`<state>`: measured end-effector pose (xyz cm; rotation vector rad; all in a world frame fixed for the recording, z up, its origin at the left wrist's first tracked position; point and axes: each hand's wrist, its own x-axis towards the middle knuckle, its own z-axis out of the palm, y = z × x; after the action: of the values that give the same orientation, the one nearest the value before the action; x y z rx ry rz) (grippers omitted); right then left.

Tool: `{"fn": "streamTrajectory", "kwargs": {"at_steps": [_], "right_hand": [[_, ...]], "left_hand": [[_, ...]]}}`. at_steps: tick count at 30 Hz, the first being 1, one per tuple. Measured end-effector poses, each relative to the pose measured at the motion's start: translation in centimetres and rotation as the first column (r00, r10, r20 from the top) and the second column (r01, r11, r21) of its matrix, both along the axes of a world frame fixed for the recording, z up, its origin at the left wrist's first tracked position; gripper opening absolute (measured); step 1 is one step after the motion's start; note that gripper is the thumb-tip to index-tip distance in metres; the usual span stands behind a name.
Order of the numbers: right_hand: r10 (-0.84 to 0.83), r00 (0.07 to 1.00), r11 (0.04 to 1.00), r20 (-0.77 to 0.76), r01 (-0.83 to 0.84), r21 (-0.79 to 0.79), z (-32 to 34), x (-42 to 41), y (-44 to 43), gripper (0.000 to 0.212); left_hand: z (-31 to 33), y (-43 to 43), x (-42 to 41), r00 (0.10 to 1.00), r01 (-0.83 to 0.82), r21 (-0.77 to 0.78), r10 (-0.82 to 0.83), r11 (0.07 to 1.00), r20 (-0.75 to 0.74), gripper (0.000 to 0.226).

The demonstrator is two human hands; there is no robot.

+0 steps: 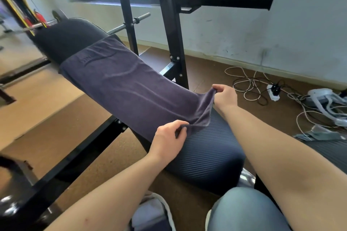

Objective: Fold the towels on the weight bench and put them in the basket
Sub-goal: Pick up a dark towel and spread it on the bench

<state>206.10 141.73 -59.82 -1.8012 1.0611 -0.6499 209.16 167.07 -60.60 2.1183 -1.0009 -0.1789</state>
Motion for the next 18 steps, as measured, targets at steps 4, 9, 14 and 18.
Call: {"fn": "streamTrajectory", "kwargs": {"at_steps": [4,9,14,18], "right_hand": [[0.063,0.997,0.995,0.054,-0.059,-0.080,3.5,2.7,0.2,0.031],[0.127,0.985,0.982,0.115,-0.109,-0.155,7.1,6.7,0.7,0.019],[0.147,0.980,0.977,0.132,-0.123,-0.175,10.0,11.6,2.4,0.018],[0.183,0.961,0.983,0.207,-0.174,-0.060,10.6,16.3,2.8,0.005]], "left_hand": [[2.5,0.2,1.6,0.977,-0.180,-0.164,0.157,0.970,-0.143,0.021],[5.6,1.4,5.1,0.947,-0.315,-0.290,0.280,0.903,-0.157,0.018],[8.2,3.6,10.5,0.903,-0.429,-0.366,0.382,0.826,-0.197,0.024],[9.6,5.8,15.0,0.877,-0.481,-0.352,0.445,0.803,-0.185,0.014]]}}
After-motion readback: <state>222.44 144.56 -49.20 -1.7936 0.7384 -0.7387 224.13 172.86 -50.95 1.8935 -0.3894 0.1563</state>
